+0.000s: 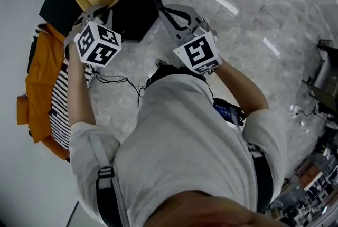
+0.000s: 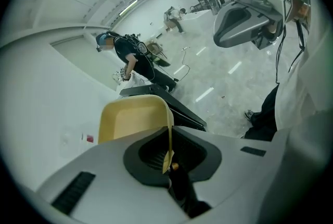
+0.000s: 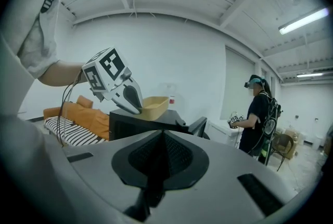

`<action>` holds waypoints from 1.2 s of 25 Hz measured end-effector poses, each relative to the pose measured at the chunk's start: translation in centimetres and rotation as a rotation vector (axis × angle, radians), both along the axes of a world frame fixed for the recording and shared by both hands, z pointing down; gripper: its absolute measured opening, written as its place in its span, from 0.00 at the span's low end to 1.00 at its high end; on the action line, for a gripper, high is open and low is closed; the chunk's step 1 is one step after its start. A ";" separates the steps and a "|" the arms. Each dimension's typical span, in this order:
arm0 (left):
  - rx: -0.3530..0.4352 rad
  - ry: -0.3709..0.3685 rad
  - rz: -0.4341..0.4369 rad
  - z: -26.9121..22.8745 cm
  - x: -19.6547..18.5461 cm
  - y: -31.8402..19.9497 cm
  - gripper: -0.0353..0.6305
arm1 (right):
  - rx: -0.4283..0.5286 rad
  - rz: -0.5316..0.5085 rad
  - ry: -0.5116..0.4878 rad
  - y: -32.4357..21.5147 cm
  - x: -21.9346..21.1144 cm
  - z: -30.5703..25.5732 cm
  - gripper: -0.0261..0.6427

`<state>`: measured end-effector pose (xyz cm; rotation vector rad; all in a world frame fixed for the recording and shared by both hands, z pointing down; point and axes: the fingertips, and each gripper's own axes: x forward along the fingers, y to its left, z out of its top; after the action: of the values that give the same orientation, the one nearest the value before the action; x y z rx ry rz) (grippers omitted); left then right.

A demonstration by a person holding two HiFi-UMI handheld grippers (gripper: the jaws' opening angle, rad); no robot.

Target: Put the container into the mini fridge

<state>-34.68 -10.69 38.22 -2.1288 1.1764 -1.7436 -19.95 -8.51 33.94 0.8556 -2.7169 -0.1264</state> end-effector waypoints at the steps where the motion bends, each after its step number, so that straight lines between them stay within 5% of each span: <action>1: 0.001 0.007 -0.006 0.1 1.0 -0.2 0.10 | -0.002 0.017 0.000 -0.4 1.3 0.2 0.10; 14: 0.001 0.061 -0.095 2.4 10.5 2.3 0.10 | -0.051 0.094 -0.066 -0.8 10.5 2.0 0.10; 22: 0.081 0.083 -0.146 5.9 12.0 2.3 0.10 | -0.070 0.097 -0.061 -1.1 10.8 6.8 0.10; 30: 0.027 0.149 -0.198 12.3 12.9 1.5 0.10 | -0.138 0.159 -0.093 -1.4 9.7 12.1 0.10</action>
<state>-21.73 -9.15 50.54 -2.2271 1.4871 -1.6554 -10.21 -9.90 46.02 1.0550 -2.6906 0.1359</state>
